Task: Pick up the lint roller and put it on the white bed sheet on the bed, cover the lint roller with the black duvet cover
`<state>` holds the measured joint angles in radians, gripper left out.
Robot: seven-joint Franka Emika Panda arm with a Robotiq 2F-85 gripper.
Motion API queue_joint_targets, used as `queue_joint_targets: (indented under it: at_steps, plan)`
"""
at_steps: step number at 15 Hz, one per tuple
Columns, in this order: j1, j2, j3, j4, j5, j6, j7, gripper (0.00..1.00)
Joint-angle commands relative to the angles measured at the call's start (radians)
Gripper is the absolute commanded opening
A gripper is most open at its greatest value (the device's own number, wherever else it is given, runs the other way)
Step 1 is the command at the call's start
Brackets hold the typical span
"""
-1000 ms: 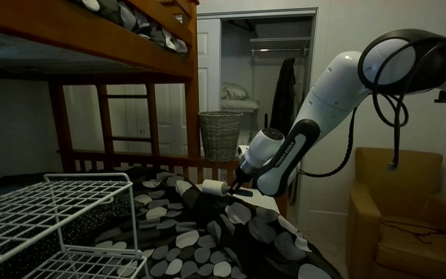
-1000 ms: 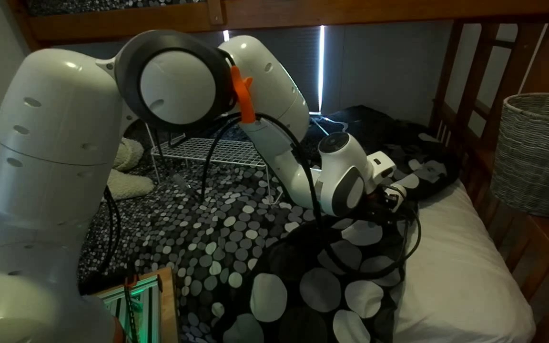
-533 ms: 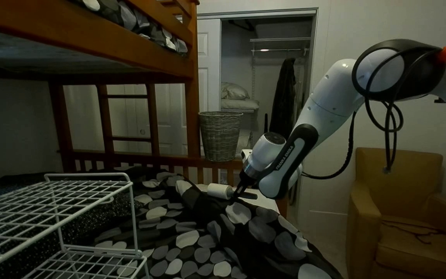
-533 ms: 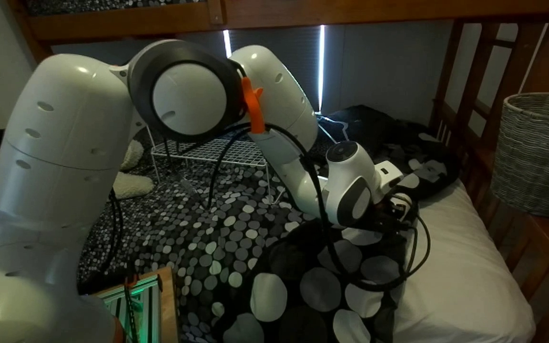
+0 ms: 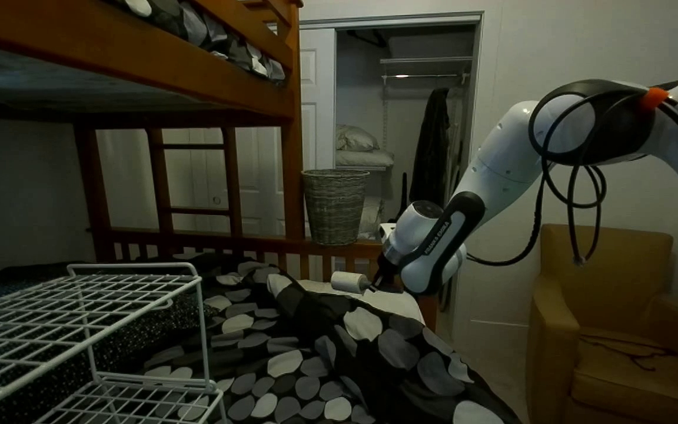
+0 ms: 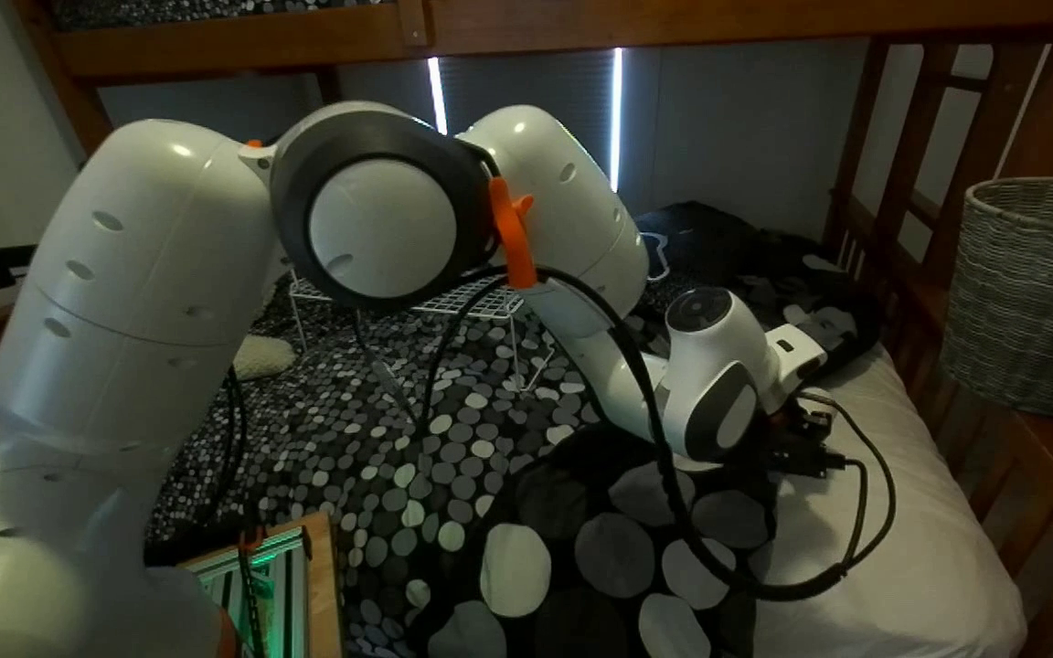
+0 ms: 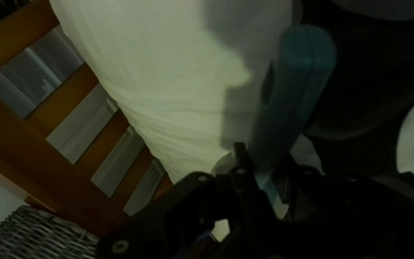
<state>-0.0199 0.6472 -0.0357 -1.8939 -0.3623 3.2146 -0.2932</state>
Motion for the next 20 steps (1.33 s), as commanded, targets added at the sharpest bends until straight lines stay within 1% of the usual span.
queue_joint_targets:
  at_steps: [1, 4, 5, 8, 10, 11, 13, 14, 15, 17, 20]
  plan:
    - [-0.057, 0.077, 0.035, 0.078, -0.006, -0.014, -0.055, 0.05]
    - [-0.091, 0.133, 0.06, 0.124, -0.013, -0.023, -0.09, 0.05]
    - [-0.082, 0.149, 0.048, 0.137, -0.012, -0.026, -0.091, 0.05]
    - [-0.096, 0.195, 0.071, 0.176, -0.014, -0.03, -0.109, 0.05]
    - [-0.087, 0.223, 0.065, 0.201, -0.014, -0.026, -0.11, 0.05]
    - [-0.067, 0.238, 0.041, 0.217, -0.005, -0.023, -0.094, 0.05]
    - [-0.074, 0.257, 0.053, 0.234, -0.004, -0.023, -0.094, 0.05]
    - [-0.057, 0.262, 0.032, 0.242, 0.003, -0.026, -0.082, 0.46]
    - [-0.07, 0.264, 0.047, 0.246, 0.0, -0.039, -0.088, 0.46]
    - [-0.069, 0.264, 0.049, 0.255, 0.007, -0.051, -0.079, 0.6]
    - [-0.074, 0.26, 0.057, 0.268, 0.01, -0.079, -0.08, 0.84]
